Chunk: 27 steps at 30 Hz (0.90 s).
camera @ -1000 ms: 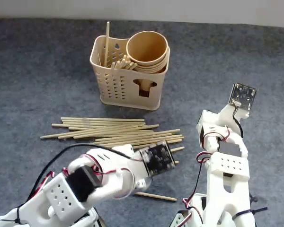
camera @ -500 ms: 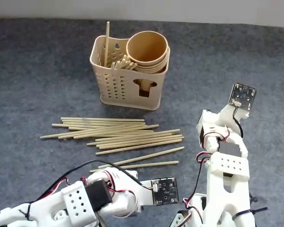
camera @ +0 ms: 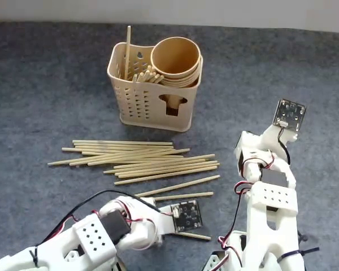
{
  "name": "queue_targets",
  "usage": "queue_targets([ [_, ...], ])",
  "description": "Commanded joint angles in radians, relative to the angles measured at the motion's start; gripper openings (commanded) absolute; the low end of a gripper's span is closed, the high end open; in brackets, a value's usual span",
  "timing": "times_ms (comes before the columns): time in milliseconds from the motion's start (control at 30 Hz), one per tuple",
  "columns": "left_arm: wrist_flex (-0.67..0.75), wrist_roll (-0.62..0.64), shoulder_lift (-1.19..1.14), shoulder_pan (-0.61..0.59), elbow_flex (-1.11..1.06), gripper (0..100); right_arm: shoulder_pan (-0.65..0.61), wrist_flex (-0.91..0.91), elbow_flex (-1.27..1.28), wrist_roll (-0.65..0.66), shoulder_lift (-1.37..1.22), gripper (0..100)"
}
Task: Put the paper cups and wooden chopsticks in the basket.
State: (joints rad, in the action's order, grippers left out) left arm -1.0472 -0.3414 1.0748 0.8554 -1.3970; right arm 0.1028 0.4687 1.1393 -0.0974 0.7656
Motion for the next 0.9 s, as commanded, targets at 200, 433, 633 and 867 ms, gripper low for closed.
queue_targets([
  [200, 0.035, -0.046, 0.013, -0.074, 0.004, 20, 0.007, -0.027, -0.008, 0.014, 0.024, 1.0],
  [433, 0.037, -0.048, -0.030, -0.073, 0.024, 18, 0.007, -0.027, -0.008, 0.014, 0.024, 1.0],
  [633, 0.041, -0.049, -0.329, -0.073, 0.160, 17, 0.007, -0.027, -0.008, 0.014, 0.024, 1.0],
  [867, 0.035, -0.043, -0.627, -0.081, 0.328, 16, 0.007, -0.027, -0.008, 0.014, 0.024, 1.0],
])
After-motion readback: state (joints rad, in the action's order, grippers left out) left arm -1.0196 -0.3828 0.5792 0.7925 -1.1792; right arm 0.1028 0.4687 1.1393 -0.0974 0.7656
